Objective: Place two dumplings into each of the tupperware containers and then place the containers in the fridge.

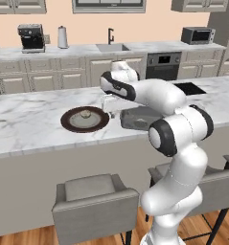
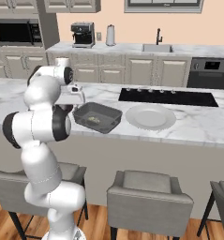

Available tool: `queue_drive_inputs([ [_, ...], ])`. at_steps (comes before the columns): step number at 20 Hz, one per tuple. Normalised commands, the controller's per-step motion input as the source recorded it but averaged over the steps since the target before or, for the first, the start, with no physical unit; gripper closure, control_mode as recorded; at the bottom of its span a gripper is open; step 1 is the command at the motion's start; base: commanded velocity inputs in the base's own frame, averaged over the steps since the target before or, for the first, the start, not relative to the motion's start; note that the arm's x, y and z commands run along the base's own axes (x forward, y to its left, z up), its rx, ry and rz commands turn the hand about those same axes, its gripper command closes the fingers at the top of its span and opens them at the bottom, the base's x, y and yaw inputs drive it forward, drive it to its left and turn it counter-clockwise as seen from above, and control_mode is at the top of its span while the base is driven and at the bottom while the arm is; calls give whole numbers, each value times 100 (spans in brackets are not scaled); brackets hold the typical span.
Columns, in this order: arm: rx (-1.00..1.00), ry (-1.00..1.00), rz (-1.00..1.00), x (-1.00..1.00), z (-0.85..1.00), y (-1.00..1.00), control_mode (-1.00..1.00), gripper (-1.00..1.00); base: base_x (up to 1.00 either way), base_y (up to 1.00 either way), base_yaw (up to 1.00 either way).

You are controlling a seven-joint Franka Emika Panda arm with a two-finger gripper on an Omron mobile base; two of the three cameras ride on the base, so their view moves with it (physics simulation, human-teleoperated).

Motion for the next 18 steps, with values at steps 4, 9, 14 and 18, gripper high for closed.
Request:
queue_drive_inputs([
  [4, 9, -20, 18, 32, -17, 53, -100, -100, 0, 0, 0],
  [9, 5, -3, 11, 65, 1, 70, -100, -100, 0, 0, 0],
  [14, 0, 0, 1, 93, 0, 80, -100, -100, 0, 0, 0],
  [18, 0, 3, 0, 99, -1, 54, -100, -100, 0, 0, 0],
])
